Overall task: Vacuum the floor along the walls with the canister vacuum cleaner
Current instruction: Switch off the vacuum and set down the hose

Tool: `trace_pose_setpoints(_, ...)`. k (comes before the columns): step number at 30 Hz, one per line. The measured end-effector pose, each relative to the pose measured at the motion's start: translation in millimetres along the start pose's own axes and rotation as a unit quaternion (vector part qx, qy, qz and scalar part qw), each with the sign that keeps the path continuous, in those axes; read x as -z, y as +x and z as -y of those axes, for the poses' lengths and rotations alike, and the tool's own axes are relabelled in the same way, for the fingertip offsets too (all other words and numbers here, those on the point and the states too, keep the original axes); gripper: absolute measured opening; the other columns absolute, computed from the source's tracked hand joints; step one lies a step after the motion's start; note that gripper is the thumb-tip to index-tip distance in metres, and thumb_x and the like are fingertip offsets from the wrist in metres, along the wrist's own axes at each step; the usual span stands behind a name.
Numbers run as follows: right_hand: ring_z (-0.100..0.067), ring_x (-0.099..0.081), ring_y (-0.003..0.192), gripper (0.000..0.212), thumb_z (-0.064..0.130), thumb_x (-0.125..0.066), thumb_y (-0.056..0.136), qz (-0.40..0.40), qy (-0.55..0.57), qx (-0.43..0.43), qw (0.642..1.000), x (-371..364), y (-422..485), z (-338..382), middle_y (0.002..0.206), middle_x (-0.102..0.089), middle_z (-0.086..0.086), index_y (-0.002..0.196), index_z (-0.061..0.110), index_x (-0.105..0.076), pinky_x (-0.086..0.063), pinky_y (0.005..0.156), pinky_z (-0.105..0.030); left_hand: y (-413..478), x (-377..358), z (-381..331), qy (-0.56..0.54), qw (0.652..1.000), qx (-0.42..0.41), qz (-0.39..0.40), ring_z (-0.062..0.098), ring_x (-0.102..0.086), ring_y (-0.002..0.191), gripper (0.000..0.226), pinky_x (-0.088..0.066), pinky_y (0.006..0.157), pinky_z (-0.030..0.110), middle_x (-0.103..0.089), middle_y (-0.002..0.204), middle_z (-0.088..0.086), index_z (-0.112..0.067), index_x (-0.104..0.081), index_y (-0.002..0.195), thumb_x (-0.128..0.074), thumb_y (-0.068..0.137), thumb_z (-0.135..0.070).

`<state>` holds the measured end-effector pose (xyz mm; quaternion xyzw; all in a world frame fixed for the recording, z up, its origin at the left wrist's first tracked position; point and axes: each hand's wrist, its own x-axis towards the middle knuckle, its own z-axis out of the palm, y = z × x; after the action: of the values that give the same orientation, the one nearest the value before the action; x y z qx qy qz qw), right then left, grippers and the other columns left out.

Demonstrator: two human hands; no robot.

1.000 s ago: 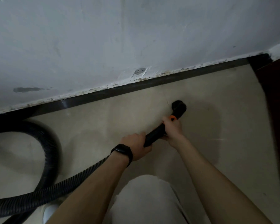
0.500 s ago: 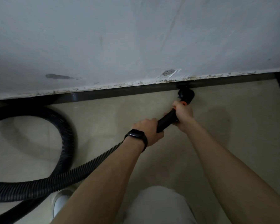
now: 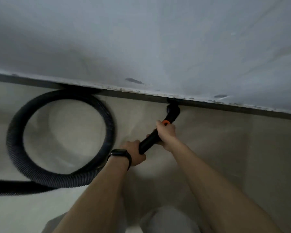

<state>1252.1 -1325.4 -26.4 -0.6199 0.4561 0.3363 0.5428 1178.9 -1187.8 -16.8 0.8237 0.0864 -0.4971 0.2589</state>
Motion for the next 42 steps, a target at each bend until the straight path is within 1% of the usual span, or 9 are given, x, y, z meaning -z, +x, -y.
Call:
trace_pose_setpoints(4, -0.03, -0.065, 0.09, 0.038, 0.02, -0.065, 0.096, 0.07, -0.083, -0.022, 0.994, -45, -74, 16, 0.112, -0.057, -0.016, 0.127, 0.007, -0.046, -0.058, 0.06, -0.041, -87, 52, 34, -0.109, 0.993, 0.034, 0.04, 0.02, -0.06, 0.089, 0.042, -0.05, 0.082, 0.031, -0.065, 0.098, -0.002, -0.025, -0.059, 0.115, -0.076, 0.08, -0.04)
trace_pose_setpoints(7, -0.028, -0.067, 0.08, 0.035, 0.021, -0.072, 0.095, 0.089, 0.022, -0.048, 0.995, -73, -168, 19, 0.104, -0.059, -0.014, 0.119, 0.005, -0.051, -0.059, 0.059, -0.039, -181, 90, 53, -0.109, 0.993, 0.047, 0.006, 0.021, -0.06, 0.092, 0.035, -0.048, 0.082, 0.031, -0.065, 0.1, -0.003, -0.03, -0.058, 0.104, -0.078, 0.078, -0.043)
trace_pose_setpoints(12, -0.02, -0.065, 0.071, 0.021, 0.015, -0.074, 0.093, 0.155, 0.153, -0.061, 0.974, -88, -360, 31, 0.08, -0.057, -0.004, 0.104, 0.008, -0.058, -0.059, 0.082, -0.037, -365, 130, 50, -0.137, 0.986, 0.062, -0.077, 0.022, -0.059, 0.092, 0.036, -0.047, 0.081, 0.032, -0.061, 0.094, -0.005, -0.024, -0.059, 0.106, -0.078, 0.08, -0.038)
trace_pose_setpoints(17, -0.016, -0.055, 0.053, 0.023, 0.007, -0.074, 0.089, 0.228, 0.03, 0.125, 0.965, -88, -563, 74, 0.062, -0.053, -0.001, 0.09, 0.014, -0.053, -0.051, 0.058, -0.03, -547, 148, 18, -0.265, 0.943, 0.066, -0.189, 0.023, -0.065, 0.088, 0.04, -0.054, 0.083, 0.039, -0.07, 0.093, 0.0, -0.025, -0.062, 0.105, -0.08, 0.074, -0.041)
trace_pose_setpoints(21, -0.02, -0.056, 0.06, 0.024, 0.011, -0.078, 0.084, 0.31, -0.136, 0.317, 0.886, -86, -720, 94, 0.062, -0.056, 0.0, 0.086, 0.015, -0.055, -0.051, 0.068, -0.037, -666, 164, -4, -0.341, 0.895, 0.051, -0.284, 0.019, -0.068, 0.081, 0.036, -0.059, 0.078, 0.04, -0.07, 0.09, -0.002, -0.03, -0.063, 0.102, -0.08, 0.072, -0.04)
trace_pose_setpoints(25, -0.016, -0.066, 0.067, 0.024, 0.023, -0.082, 0.083, 0.371, -0.226, 0.416, 0.799, -84, -833, 91, 0.073, -0.065, -0.01, 0.093, 0.018, -0.061, -0.058, 0.074, -0.036, -766, 186, 1, -0.26, 0.896, 0.068, -0.354, 0.019, -0.065, 0.086, 0.039, -0.056, 0.081, 0.039, -0.068, 0.095, -0.003, -0.03, -0.06, 0.11, -0.074, 0.078, -0.049)
trace_pose_setpoints(31, -0.018, -0.059, 0.059, 0.025, 0.017, -0.079, 0.086, 0.371, -0.231, 0.525, 0.73, -113, -940, 83, 0.063, -0.055, 0.001, 0.082, 0.022, -0.055, -0.056, 0.063, -0.035, -878, 202, 38, -0.231, 0.885, 0.024, -0.404, 0.012, -0.065, 0.087, 0.043, -0.057, 0.081, 0.039, -0.068, 0.095, -0.015, -0.044, -0.057, 0.113, -0.067, 0.075, -0.061)
trace_pose_setpoints(35, -0.014, -0.056, 0.058, 0.02, 0.015, -0.077, 0.087, 0.37, -0.268, 0.576, 0.677, -148, -975, 81, 0.062, -0.054, 0.006, 0.085, 0.018, -0.057, -0.056, 0.064, -0.03, -924, 220, 83, -0.238, 0.859, 0.017, -0.453, 0.004, -0.066, 0.094, 0.029, -0.056, 0.089, 0.033, -0.07, 0.104, -0.019, -0.039, -0.062, 0.115, -0.067, 0.087, -0.045)
trace_pose_setpoints(42, -0.019, -0.058, 0.058, 0.017, 0.012, -0.077, 0.086, 0.335, -0.27, 0.553, 0.714, -201, -984, 77, 0.064, -0.059, -0.005, 0.081, 0.009, -0.061, -0.056, 0.062, -0.029, -972, 249, 174, -0.274, 0.787, 0.078, -0.547, 0.004, -0.064, 0.096, 0.024, -0.055, 0.086, 0.03, -0.067, 0.105, -0.02, -0.037, -0.06, 0.117, -0.058, 0.093, -0.035)
